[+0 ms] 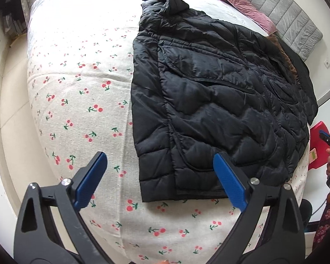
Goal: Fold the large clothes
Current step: 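Grasp the jacket's side edge with the right tool and fold it across the body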
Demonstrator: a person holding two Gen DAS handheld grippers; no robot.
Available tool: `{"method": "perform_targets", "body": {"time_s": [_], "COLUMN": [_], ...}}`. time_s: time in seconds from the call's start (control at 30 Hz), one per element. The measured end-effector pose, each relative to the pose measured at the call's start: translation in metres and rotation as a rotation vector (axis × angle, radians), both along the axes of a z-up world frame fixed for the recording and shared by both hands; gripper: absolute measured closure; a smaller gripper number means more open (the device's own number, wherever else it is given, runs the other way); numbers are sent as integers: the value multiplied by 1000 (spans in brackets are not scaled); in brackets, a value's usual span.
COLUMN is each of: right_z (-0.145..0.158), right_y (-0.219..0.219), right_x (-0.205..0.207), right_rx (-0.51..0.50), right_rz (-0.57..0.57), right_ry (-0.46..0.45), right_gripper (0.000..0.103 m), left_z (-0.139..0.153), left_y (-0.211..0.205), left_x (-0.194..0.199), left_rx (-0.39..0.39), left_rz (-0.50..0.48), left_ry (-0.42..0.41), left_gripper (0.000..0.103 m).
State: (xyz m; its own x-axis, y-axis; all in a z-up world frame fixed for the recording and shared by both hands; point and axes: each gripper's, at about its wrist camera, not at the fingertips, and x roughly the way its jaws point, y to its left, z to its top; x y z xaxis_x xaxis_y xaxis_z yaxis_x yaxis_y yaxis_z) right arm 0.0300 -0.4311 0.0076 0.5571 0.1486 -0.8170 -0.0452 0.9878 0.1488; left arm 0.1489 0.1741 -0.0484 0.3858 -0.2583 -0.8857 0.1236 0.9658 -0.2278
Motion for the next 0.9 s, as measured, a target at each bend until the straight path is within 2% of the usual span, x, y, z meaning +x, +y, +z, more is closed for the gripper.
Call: {"method": "perform_targets", "body": {"time_s": [0.07, 0.13, 0.17, 0.2, 0.23, 0.27, 0.3, 0.33, 0.37, 0.4, 0.5, 0.57, 0.63, 0.7, 0.73, 0.77, 0.8, 0.83, 0.9], "right_z": [-14, -31, -42, -53, -61, -69, -71, -66, -57, -47, -11, 5, 14, 8, -3, -18, -29, -39, -40], "right_y": [-22, -36, -38, -39, -40, -39, -37, -31, -26, -24, -28, -27, -22, -14, -8, -2, 1, 3, 1], "right_x": [14, 29, 36, 41, 45, 47, 46, 43, 38, 32, 11, 0, -14, -20, -22, -21, -20, -16, -12], "right_rx": [43, 86, 98, 115, 149, 215, 256, 259, 248, 235, 194, 158, 66, -45, -111, -162, -190, -213, -199], "right_rz": [-50, -71, -81, -89, -89, -85, -81, -61, -48, -45, -43, -37, -27, -17, -8, -4, -3, 8, 24], "right_ry": [30, 73, 102, 132, 156, 178, 175, 155, 136, 120, 83, 86, 118, 168, 211, 266, 301, 332, 337], "right_gripper": [0, 2, 9, 25, 36, 59, 78, 87, 94, 96, 97, 97, 97, 95, 94, 88, 81, 76, 66], "left_z": [-12, -24, -28, -29, -29, -28, -26, -22, -14, -4, 30, 46, 48, 31, 19, 6, -5, -8, 2], "left_y": [3, 1, -3, -6, -9, -13, -16, -17, -19, -21, -24, -23, -26, -35, -38, -42, -44, -44, -38], "left_x": [6, 6, 6, 4, 1, -2, -6, -8, -12, -18, -35, -47, -62, -75, -79, -82, -83, -81, -75], "left_rx": [-56, -98, -108, -106, -99, -98, -122, -145, -138, -126, -157, -168, -127, -54, -9, 53, 129, 164, 188], "left_rz": [-6, -27, -38, -43, -48, -57, -66, -70, -75, -89, -138, -176, -223, -270, -292, -309, -318, -318, -297], "left_ry": [44, 87, 96, 92, 90, 91, 98, 100, 86, 65, 39, 51, 101, 181, 223, 262, 274, 257, 220], "left_gripper": [15, 31, 33, 38, 47, 55, 78, 86, 88, 90, 92, 92, 91, 90, 86, 80, 65, 53, 39]}}
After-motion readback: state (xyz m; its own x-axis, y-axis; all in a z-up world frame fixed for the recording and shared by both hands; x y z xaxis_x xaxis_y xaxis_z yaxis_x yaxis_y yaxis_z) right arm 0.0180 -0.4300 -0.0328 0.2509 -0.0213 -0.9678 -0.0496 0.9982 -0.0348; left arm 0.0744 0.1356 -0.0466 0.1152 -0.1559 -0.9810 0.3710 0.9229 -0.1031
